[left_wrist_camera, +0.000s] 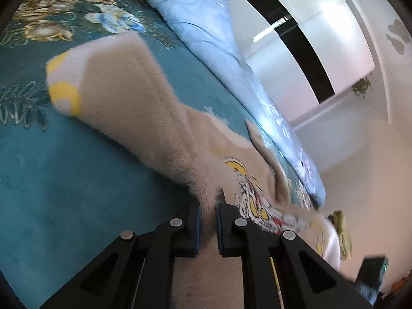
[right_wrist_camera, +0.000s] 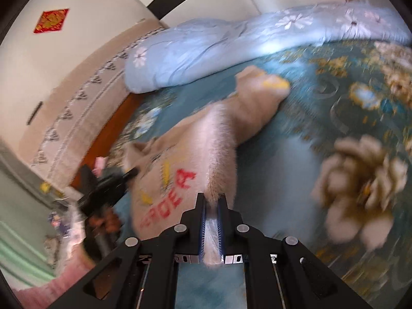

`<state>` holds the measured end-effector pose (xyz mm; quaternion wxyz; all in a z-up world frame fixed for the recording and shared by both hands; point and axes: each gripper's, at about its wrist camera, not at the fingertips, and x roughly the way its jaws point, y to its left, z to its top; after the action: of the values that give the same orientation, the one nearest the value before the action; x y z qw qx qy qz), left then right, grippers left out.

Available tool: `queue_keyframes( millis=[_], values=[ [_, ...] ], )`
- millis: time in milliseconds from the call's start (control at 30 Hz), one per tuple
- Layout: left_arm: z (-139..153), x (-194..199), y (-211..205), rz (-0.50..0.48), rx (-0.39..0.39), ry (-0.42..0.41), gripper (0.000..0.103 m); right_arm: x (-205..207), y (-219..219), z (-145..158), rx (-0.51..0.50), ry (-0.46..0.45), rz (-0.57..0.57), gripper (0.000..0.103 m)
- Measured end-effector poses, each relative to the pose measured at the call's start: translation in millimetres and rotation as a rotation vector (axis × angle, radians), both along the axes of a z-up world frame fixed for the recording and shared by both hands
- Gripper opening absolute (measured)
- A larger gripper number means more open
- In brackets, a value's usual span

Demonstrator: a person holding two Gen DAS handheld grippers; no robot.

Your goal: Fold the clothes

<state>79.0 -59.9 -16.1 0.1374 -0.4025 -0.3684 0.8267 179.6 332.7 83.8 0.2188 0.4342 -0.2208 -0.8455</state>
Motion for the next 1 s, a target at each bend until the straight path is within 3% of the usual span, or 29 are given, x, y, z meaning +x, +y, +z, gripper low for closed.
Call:
queue_keyframes(
  millis=[233,333,400,467,500,733,1000],
  values=[
    [-12.4,-9.0,-18.5,0.028,0.062,-0.043,0.011,3.9,-9.2,-35.8,0.052,-0.096,-0.030,0.012],
    [-14.0,-10.2,-20.1,0.026,0.069,-0.056,0.011,-0.1,1.4,-30.8,0.057,-0.100,-0.087,0.015],
    [-13.4,-9.7,-18.5,0.019,0.065,-0.063,0.011,-0.8,8.3,-20.8,0.053,-0.082,-0.118,0.027],
    [-11.0,-8.8,-19.9,0.014,0.060,-0.061,0.011,-1.8,15.0,-8.7,0.050,-0.055,-0.148,0.046],
    [-8.8,-7.3,-20.1,0.013,0.052,-0.059,0.011,-5.5,17.3,0.0,0.055,-0.032,-0.164,0.047],
    [0.2,2.3,-26.9,0.001,0.017,-0.045,0.011,-100.7,-10.2,18.0,0.254,-0.071,-0.211,0.050],
    [1.6,-3.5,-21.0,-0.025,-0.056,-0.061,0.011,-218.1,-61.7,-19.9,0.551,-0.206,-0.156,0.050]
  ],
)
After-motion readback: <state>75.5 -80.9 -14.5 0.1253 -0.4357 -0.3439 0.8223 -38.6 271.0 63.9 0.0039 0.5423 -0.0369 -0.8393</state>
